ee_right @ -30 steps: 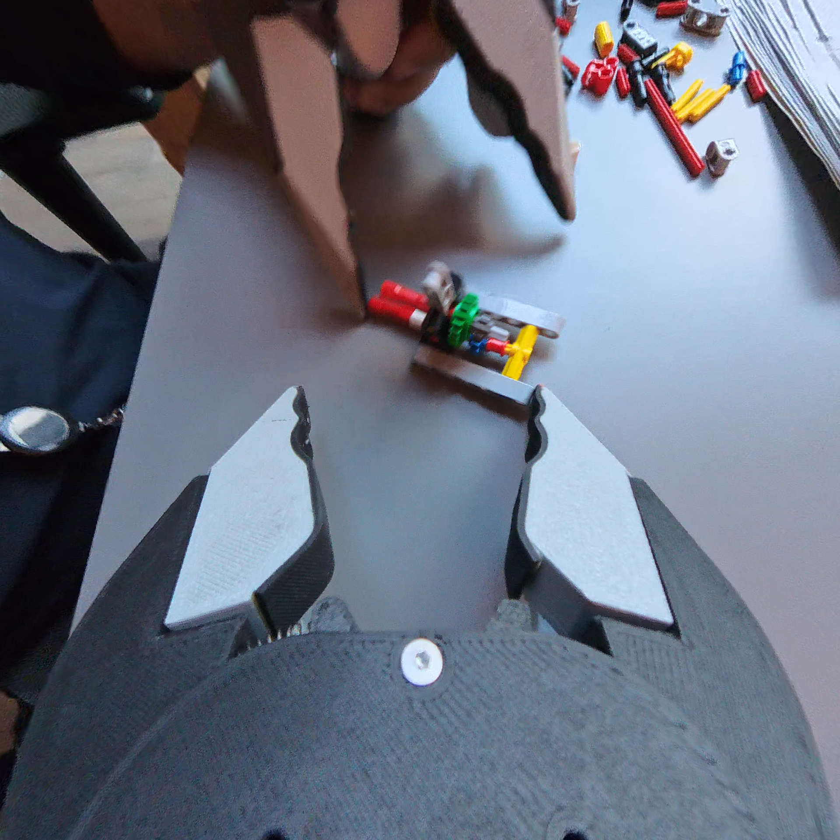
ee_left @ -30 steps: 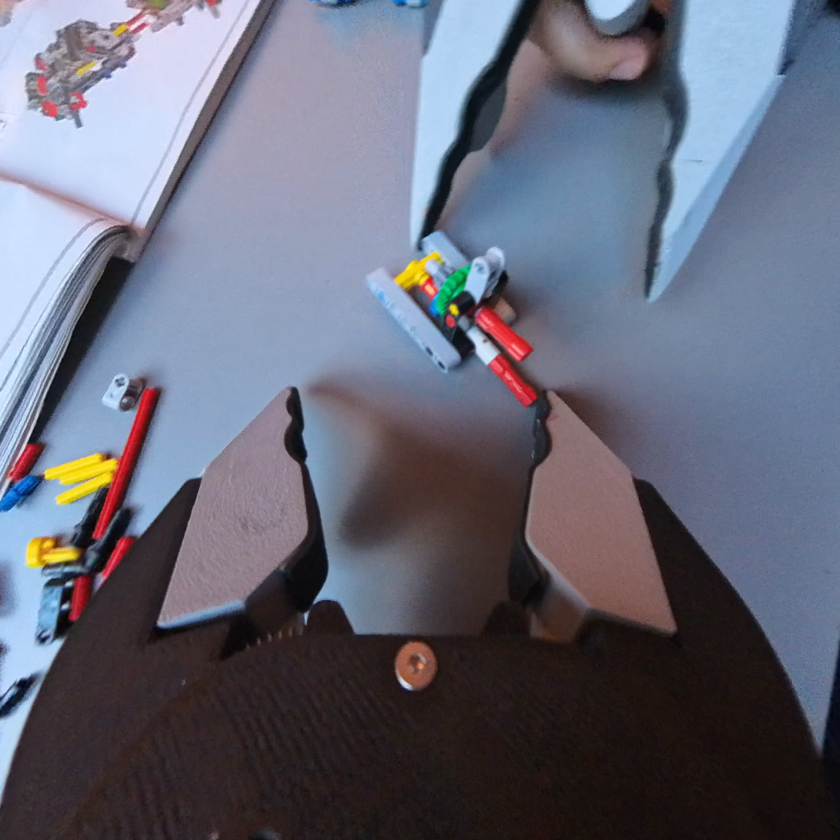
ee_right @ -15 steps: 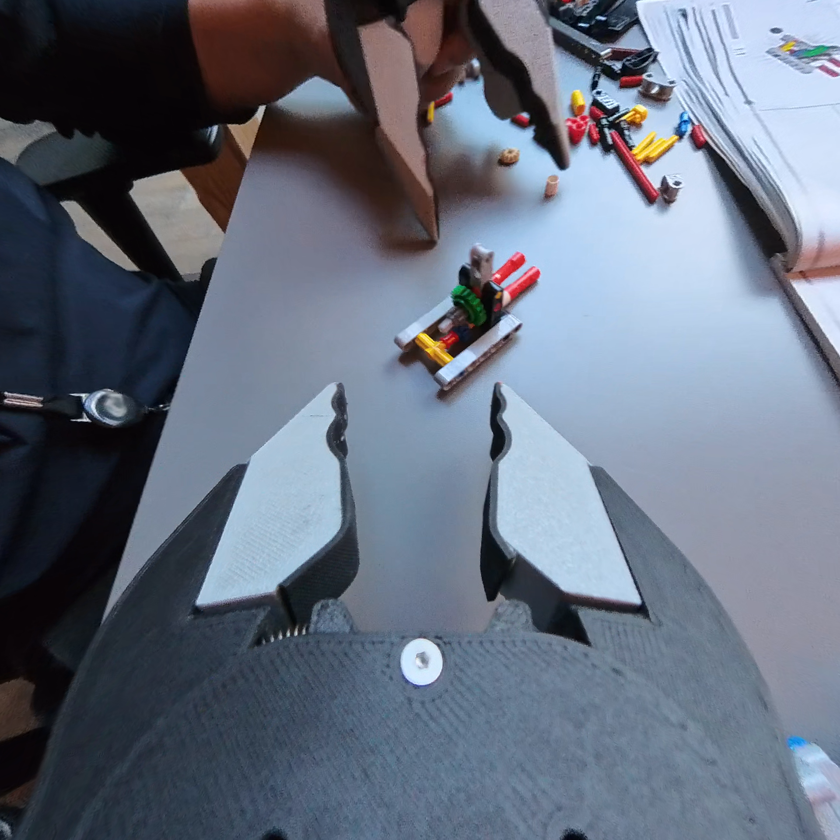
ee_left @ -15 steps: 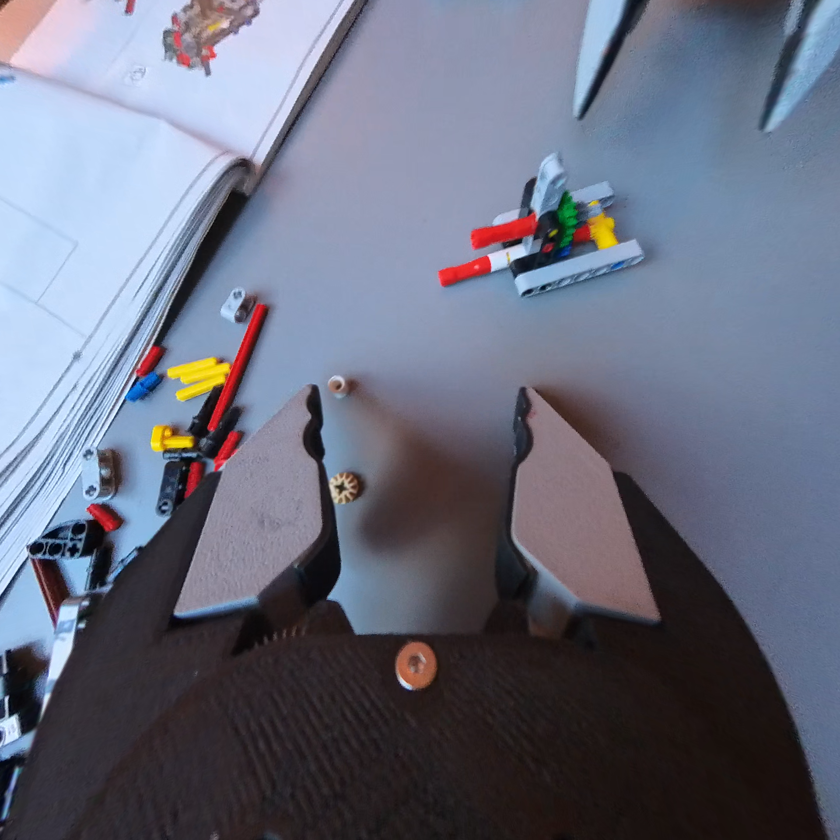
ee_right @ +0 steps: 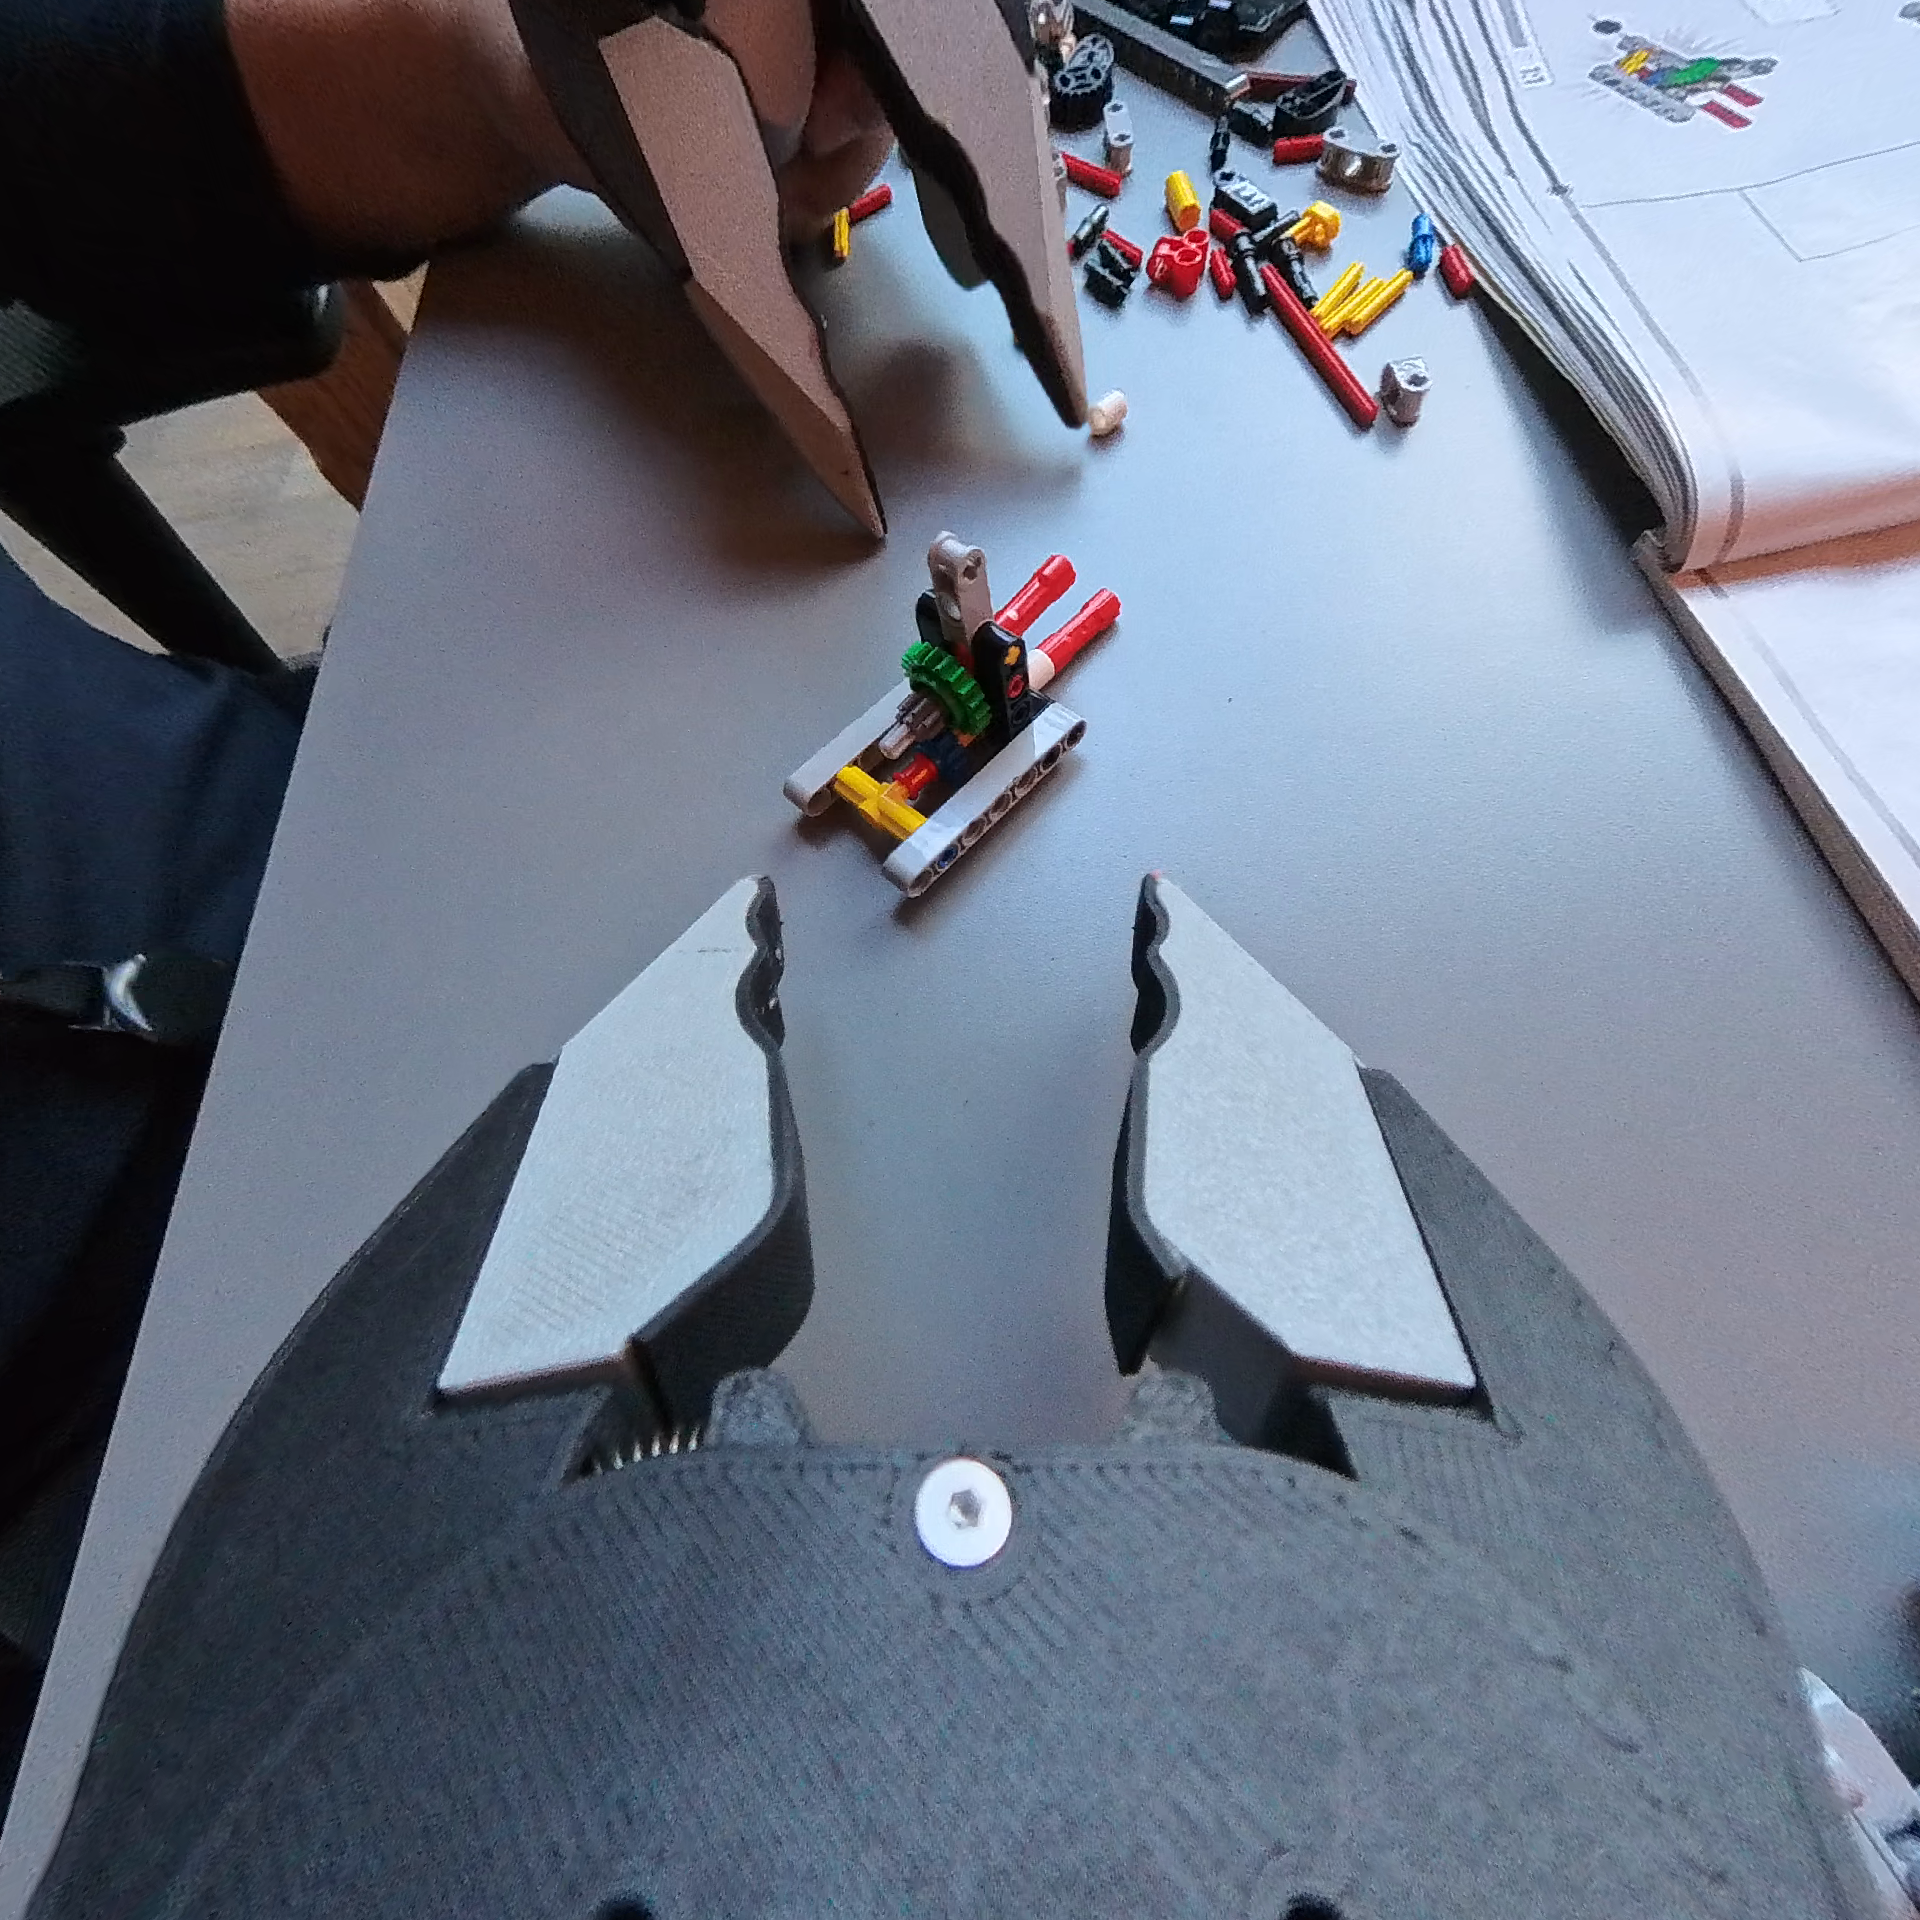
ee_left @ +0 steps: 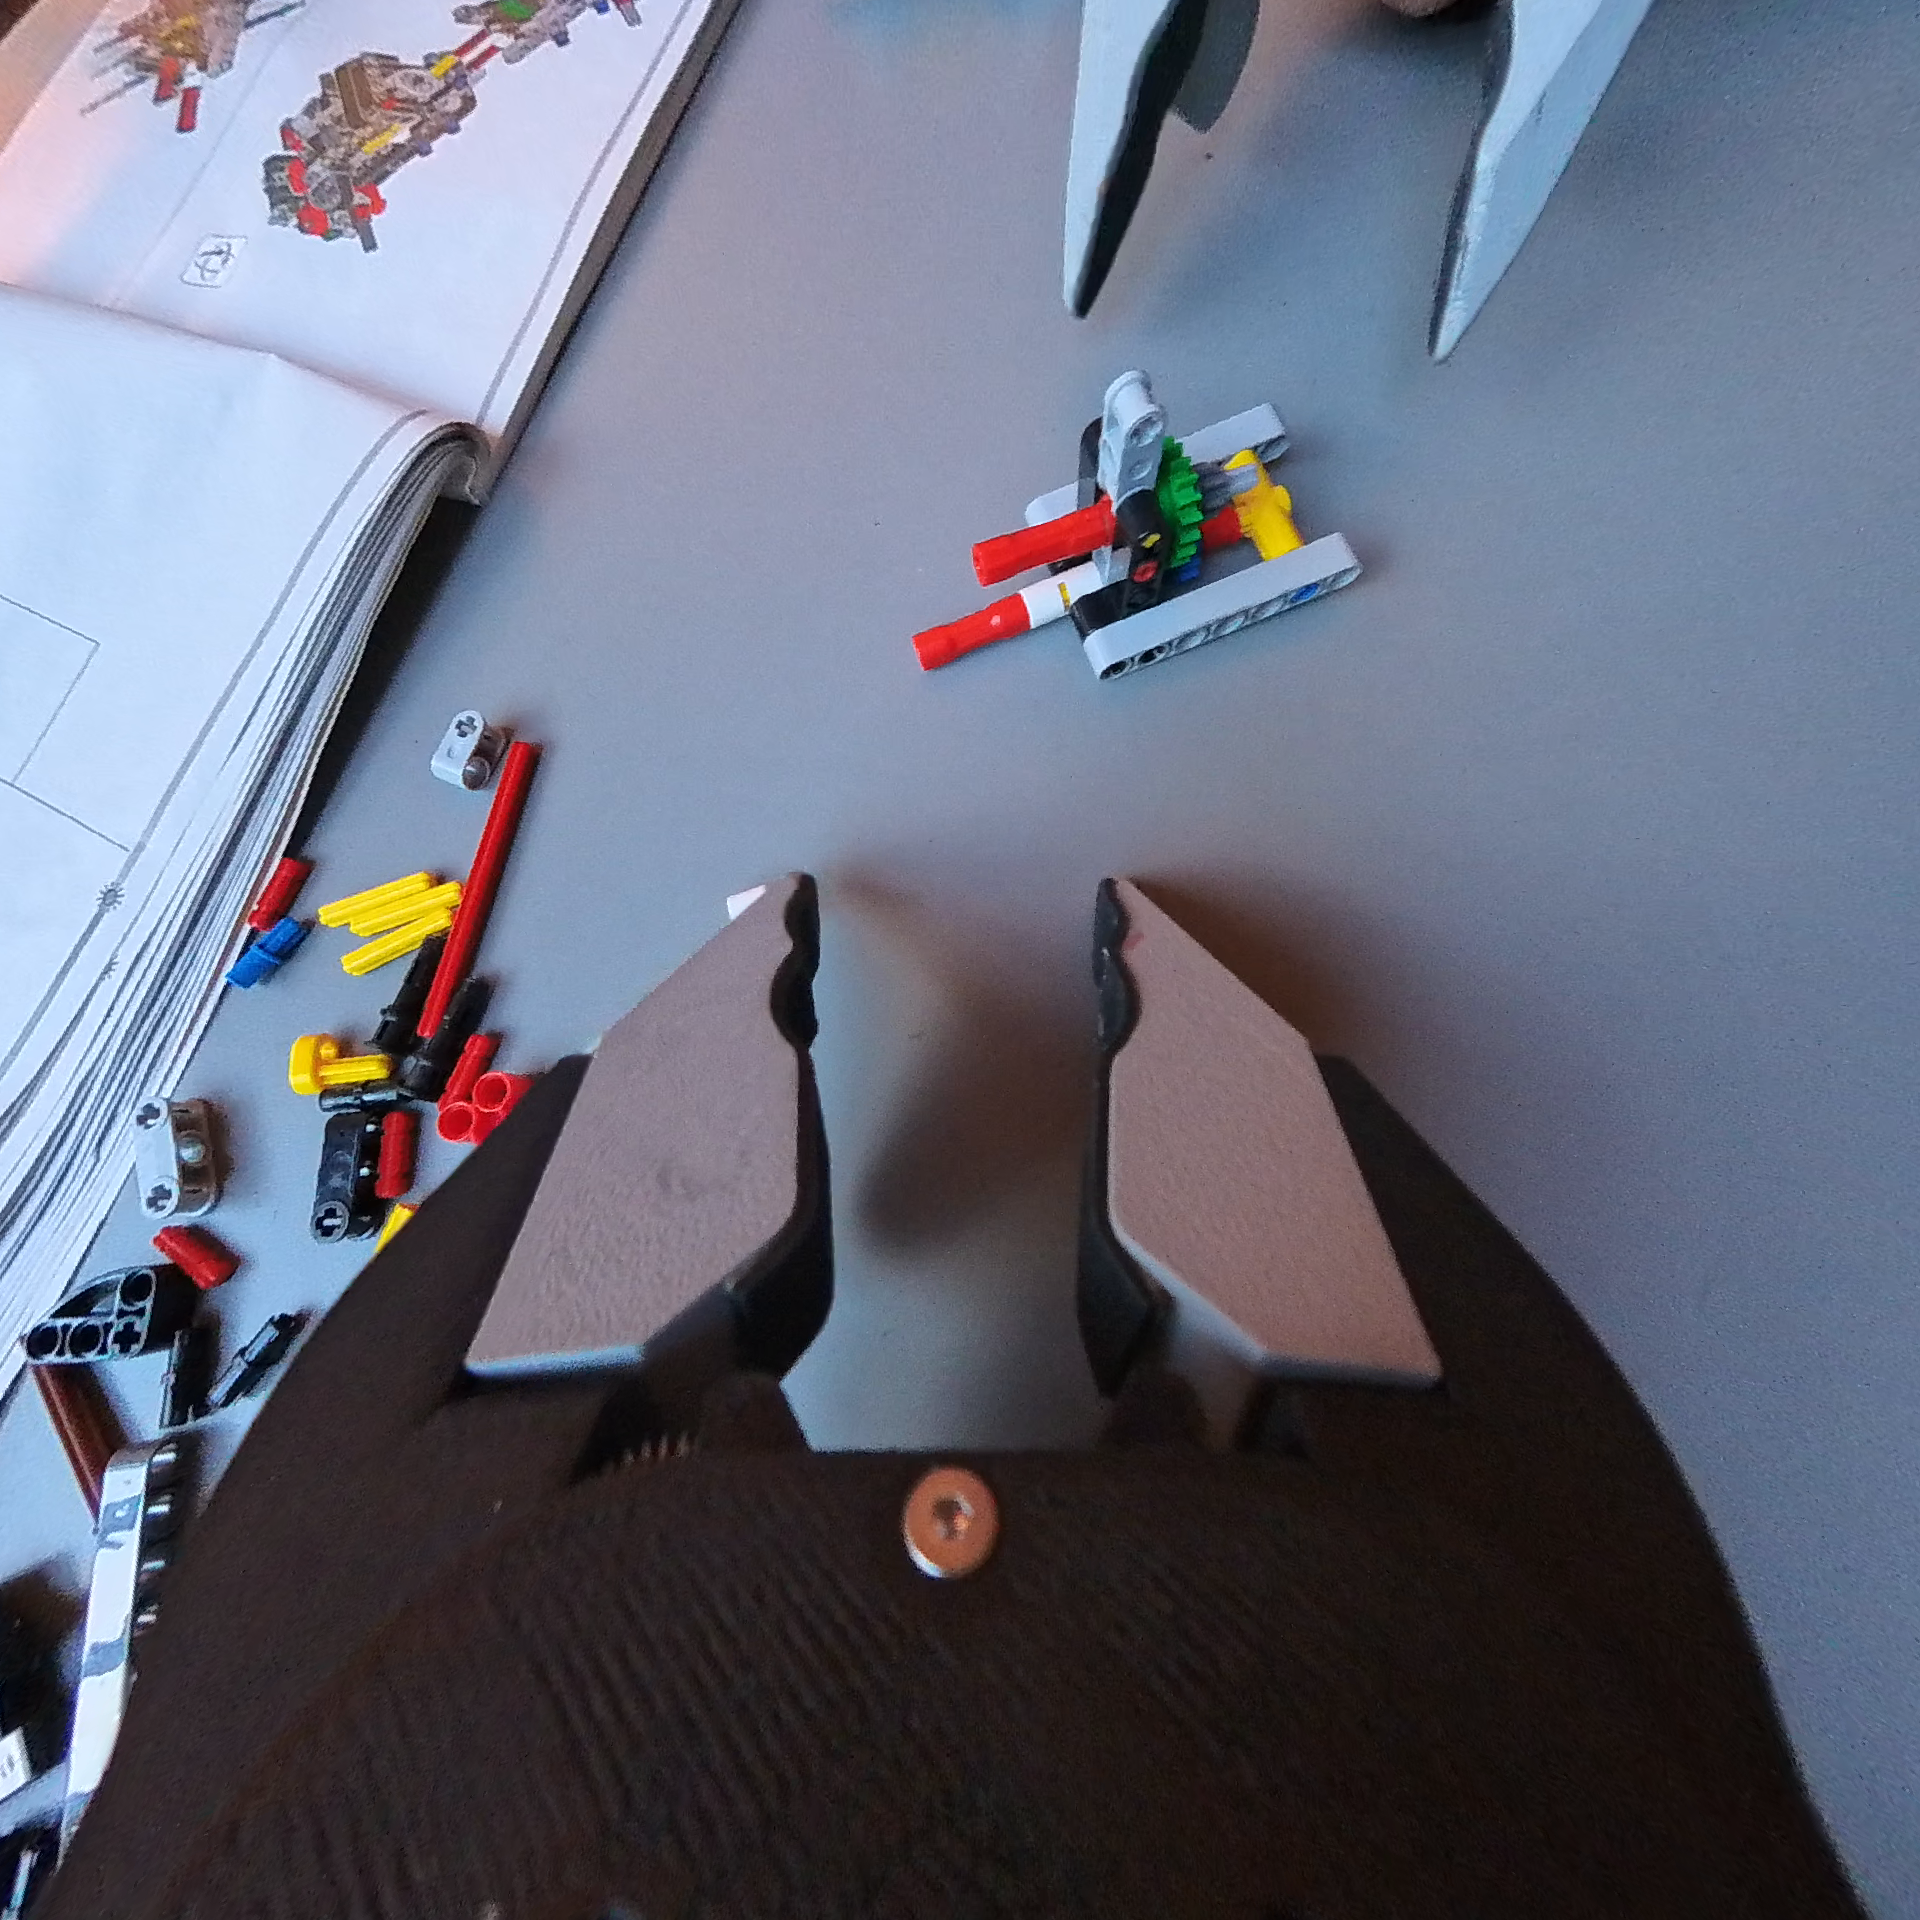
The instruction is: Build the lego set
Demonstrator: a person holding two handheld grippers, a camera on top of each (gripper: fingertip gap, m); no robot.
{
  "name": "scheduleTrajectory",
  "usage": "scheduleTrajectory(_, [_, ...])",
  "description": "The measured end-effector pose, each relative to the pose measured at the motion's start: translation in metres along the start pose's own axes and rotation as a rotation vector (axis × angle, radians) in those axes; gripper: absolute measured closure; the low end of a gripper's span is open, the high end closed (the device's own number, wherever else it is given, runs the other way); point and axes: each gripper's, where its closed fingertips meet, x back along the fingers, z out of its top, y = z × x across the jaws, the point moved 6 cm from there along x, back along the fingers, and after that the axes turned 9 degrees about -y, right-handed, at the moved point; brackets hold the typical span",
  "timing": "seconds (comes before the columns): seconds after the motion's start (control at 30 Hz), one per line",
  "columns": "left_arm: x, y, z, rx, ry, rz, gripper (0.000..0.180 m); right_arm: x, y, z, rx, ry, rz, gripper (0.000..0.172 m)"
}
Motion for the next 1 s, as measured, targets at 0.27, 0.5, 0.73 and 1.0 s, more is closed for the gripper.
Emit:
scheduleTrajectory(0.27, [0.000, 0.001, 0.000, -0.004, 0.000, -0.012, 0.134, -0.012, -0.005, -0.004, 0.083, -0.101, -0.072, 0.119])
scheduleTrajectory(0.5, [-0.001, 0.001, 0.000, -0.002, -0.002, -0.025, 0.136, -0.019, -0.009, 0.002, 0.171, -0.108, -0.181, 0.141])
scheduleTrajectory(0.73, [-0.001, 0.001, 0.000, 0.004, -0.003, -0.030, 0.136, -0.023, -0.013, 0.005, 0.174, -0.113, -0.190, 0.164])
scheduleTrajectory(1.0, [-0.001, 0.001, 0.000, 0.007, -0.004, -0.038, 0.138, -0.016, -0.014, 0.022, -0.107, 0.001, -0.021, 0.166])
